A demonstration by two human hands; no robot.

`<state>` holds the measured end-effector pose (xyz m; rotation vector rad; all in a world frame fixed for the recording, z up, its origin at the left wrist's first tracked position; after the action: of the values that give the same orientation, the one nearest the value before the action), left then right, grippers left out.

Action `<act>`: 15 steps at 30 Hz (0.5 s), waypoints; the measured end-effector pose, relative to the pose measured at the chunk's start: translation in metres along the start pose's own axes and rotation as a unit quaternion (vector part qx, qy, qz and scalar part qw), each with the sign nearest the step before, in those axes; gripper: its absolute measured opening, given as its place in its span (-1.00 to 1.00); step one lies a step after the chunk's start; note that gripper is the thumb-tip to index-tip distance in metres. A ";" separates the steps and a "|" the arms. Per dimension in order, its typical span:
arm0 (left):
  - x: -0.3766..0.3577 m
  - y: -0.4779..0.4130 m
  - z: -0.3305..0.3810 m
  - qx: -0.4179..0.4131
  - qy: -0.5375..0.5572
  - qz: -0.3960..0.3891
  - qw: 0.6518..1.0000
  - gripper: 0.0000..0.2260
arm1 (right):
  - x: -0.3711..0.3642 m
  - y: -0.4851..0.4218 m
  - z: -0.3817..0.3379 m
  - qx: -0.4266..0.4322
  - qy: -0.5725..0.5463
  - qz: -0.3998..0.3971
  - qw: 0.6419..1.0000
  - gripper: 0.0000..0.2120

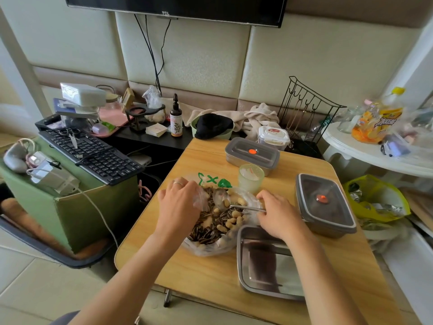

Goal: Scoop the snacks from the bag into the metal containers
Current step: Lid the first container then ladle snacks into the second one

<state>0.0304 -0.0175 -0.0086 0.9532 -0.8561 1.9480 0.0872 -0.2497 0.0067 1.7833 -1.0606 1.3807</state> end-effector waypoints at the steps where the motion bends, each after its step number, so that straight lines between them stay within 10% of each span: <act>1: 0.001 0.000 -0.003 0.013 -0.012 0.007 1.000 -0.74 | 0.001 0.001 0.000 -0.005 0.010 -0.022 1.000 -0.65; 15: 0.004 -0.004 -0.022 0.108 0.029 -0.049 0.992 -0.74 | 0.017 -0.017 0.000 0.020 -0.039 -0.006 0.999 -0.81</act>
<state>0.0259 0.0041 -0.0156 1.0375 -0.5617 2.0007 0.1039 -0.2451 0.0229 1.8833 -1.0689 1.3435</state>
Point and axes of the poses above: each hand's wrist, its own y-axis away from the middle knuckle, its own x-axis out of the back of the hand, z = x × y, the point moved 2 cm from there along -y, towards the middle knuckle, and after that the axes turned 12 degrees about x, right-handed, at the moved point
